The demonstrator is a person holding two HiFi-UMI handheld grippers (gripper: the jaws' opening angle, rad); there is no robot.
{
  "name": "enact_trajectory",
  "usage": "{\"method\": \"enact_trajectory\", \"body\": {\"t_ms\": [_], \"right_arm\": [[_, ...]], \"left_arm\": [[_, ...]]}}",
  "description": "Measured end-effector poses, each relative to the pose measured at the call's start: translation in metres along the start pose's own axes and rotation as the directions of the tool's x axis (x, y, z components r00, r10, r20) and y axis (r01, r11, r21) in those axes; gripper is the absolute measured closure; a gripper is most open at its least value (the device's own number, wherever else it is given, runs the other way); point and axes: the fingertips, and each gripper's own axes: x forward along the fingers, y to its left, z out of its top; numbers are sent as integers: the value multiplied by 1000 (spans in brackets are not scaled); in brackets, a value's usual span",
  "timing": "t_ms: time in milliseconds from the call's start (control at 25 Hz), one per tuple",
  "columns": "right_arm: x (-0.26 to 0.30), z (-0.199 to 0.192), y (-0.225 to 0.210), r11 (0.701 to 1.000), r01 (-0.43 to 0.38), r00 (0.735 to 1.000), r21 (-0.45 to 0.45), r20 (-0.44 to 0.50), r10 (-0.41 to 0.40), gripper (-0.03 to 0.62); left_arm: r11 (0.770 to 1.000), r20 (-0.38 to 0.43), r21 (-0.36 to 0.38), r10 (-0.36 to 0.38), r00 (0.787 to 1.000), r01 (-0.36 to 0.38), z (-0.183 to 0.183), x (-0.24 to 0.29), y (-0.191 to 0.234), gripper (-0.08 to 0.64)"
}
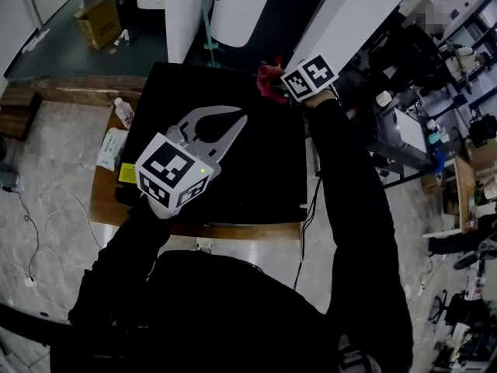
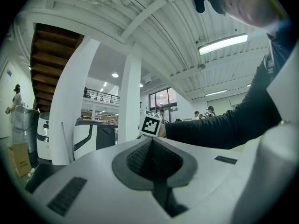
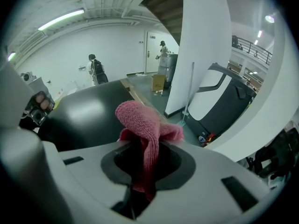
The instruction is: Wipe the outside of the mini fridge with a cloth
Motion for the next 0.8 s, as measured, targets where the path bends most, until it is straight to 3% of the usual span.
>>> {"method": "enact_trajectory", "body": {"t_ms": [240,480,800], "right_arm": [[-31,-27,54,998,-58,998,-8,17,59,518],[-73,-77,141,994,-94,995,-55,41,96,518],[-125,-138,244,981,-160,985,-114,43,165,518]], "left_arm": [[997,18,57,53,998,-54,15,-23,-34,558],[993,18,85,85,996,-87,21,-64,-113,558],[993,-30,62,105,994,-103,-4,-119,-215,558]]}}
